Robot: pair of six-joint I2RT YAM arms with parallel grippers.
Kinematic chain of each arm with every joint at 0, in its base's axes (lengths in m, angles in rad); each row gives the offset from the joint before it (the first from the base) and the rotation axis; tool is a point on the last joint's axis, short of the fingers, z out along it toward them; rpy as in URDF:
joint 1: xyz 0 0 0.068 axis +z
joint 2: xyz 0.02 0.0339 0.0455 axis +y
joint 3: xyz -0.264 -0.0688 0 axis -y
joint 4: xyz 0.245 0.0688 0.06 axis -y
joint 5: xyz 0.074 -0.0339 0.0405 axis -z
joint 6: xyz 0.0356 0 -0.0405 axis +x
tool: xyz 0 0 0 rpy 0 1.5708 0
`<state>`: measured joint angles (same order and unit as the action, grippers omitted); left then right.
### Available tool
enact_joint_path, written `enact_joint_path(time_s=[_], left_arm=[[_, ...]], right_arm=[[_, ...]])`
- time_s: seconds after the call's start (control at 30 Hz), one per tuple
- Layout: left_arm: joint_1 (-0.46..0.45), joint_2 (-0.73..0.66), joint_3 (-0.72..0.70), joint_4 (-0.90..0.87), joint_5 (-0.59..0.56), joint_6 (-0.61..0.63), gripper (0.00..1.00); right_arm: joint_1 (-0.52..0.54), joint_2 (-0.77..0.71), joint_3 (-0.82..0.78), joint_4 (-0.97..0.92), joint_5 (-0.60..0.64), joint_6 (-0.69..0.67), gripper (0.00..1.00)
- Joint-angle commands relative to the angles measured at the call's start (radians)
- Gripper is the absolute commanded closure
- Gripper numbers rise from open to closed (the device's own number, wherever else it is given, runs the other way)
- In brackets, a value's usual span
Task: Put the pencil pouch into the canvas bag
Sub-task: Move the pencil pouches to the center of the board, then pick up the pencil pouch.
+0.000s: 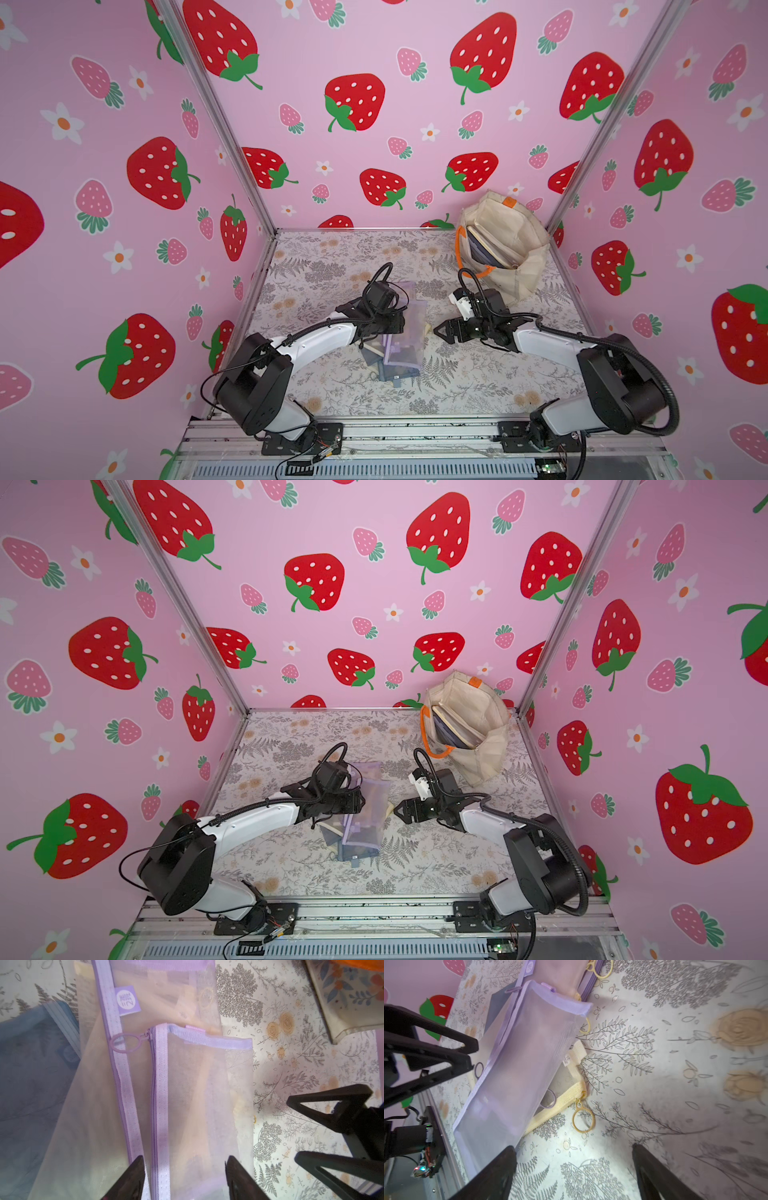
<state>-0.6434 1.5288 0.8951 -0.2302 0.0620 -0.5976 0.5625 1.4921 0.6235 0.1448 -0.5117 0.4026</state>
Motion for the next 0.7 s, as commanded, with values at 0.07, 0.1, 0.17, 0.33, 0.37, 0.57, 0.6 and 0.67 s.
enact_joint_path(time_s=[0.07,0.1,0.17,0.33,0.37,0.57,0.6,0.67], left_arm=[[-0.004,0.064,0.0,0.041,-0.005,0.015,0.38],[-0.003,0.075,0.001,0.043,-0.004,0.015,0.38],[-0.007,0.087,-0.002,0.055,0.006,0.012,0.39],[-0.013,0.081,-0.044,0.149,0.068,-0.021,0.45],[-0.017,0.079,-0.049,0.164,0.104,-0.029,0.46],[-0.04,0.069,-0.064,0.23,0.163,-0.074,0.57],[-0.045,0.067,-0.066,0.236,0.169,-0.08,0.59],[-0.049,0.064,-0.074,0.263,0.191,-0.095,0.63]], right_arm=[[0.03,0.085,-0.009,0.208,-0.085,0.096,0.13],[0.035,0.104,-0.013,0.232,-0.091,0.105,0.13],[0.043,0.132,-0.018,0.279,-0.103,0.126,0.14],[0.056,0.186,-0.013,0.343,-0.12,0.154,0.17],[0.056,0.194,-0.01,0.359,-0.127,0.16,0.18],[0.065,0.227,0.004,0.416,-0.152,0.186,0.3],[0.065,0.227,0.005,0.419,-0.154,0.187,0.33],[0.065,0.221,0.002,0.425,-0.155,0.19,0.38]])
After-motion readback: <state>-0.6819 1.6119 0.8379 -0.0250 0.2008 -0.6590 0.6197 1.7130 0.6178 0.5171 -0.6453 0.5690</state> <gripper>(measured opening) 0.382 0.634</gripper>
